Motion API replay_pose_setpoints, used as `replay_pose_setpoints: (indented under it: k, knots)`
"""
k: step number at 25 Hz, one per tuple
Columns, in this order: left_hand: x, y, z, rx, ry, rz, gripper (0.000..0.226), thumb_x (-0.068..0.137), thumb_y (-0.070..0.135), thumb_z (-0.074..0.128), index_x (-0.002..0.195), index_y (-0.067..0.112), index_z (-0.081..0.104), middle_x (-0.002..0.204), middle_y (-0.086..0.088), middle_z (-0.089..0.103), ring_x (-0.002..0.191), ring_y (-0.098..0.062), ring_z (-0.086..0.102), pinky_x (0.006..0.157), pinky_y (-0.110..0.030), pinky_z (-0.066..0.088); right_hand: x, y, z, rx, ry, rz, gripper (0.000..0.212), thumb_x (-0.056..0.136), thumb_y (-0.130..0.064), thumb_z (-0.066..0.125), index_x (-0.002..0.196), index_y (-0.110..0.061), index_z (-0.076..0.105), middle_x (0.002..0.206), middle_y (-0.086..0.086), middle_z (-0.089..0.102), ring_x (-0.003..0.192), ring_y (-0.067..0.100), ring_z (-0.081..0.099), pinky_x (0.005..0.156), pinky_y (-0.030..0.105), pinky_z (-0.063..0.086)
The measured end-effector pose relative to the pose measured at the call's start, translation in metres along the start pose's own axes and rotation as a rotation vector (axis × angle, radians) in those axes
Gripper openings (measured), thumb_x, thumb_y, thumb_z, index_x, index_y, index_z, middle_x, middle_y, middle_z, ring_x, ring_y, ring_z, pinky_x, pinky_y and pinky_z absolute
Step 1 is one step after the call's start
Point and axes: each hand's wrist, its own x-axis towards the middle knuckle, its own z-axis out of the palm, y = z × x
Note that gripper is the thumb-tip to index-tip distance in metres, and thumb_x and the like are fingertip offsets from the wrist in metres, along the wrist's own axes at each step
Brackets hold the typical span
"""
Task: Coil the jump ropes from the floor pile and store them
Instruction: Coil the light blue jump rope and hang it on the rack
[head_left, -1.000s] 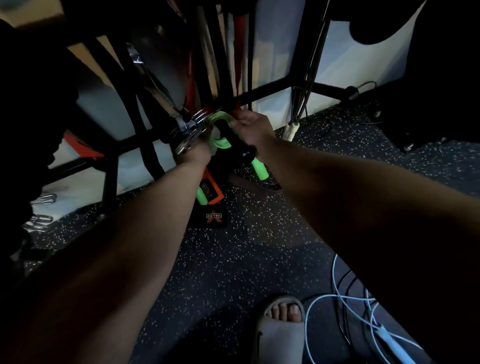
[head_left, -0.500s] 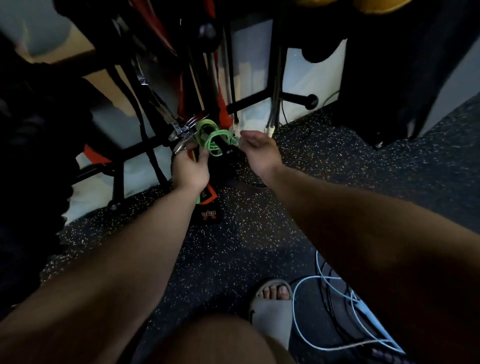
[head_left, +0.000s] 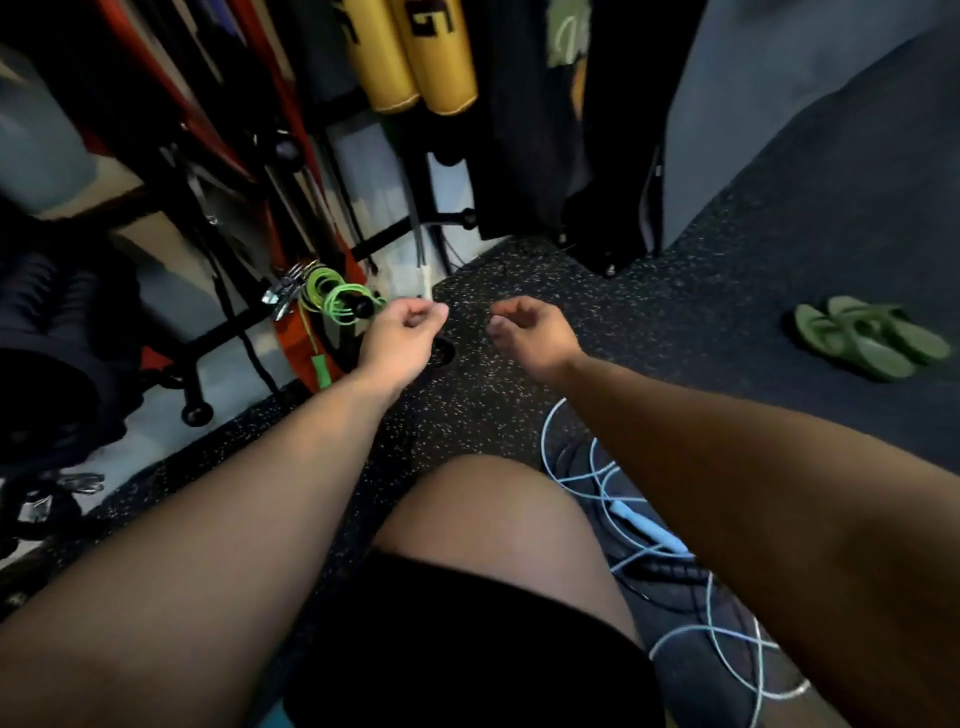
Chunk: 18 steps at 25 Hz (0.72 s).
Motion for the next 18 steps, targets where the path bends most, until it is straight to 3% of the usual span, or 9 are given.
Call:
replay_pose_setpoints:
  k: [6,12,18]
  knots:
    - [-0.051,0.07,0.061,0.19,-0.318,0.189,0.015,0.092,0.042,0.069,0.095,0.028,0.07,0.094,0.004,0.071,0.085,-0.013,0.062,0.085,-0.031,0.05,-0.087,0.004,-0.097,-0.233,0.087,-0.032,0.006,0.092,-0.021,0.066,0.098,-0.025,0.066,0.081,-0.005,0.069,0.071,0.01,0.062,0.074,0.029,0.053]
    - [-0.081,0.164,0.103,0.512,-0.544,0.404,0.025,0.09,0.05,0.068,0.098,0.026,0.07,0.089,0.01,0.067,0.079,-0.009,0.06,0.07,-0.024,0.046,-0.148,0.029,-0.185,-0.329,0.25,0.03,0.007,0.09,-0.028,0.069,0.095,-0.031,0.066,0.084,-0.007,0.071,0.077,0.011,0.066,0.085,0.037,0.057]
    - [-0.126,0.144,0.201,0.454,-0.642,0.403,0.026,0.09,0.046,0.069,0.098,0.022,0.072,0.081,0.011,0.066,0.078,-0.011,0.061,0.074,-0.025,0.044,-0.198,0.07,-0.235,-0.302,0.37,0.14,0.009,0.089,-0.025,0.069,0.098,-0.024,0.07,0.086,0.002,0.074,0.077,0.016,0.068,0.082,0.037,0.057]
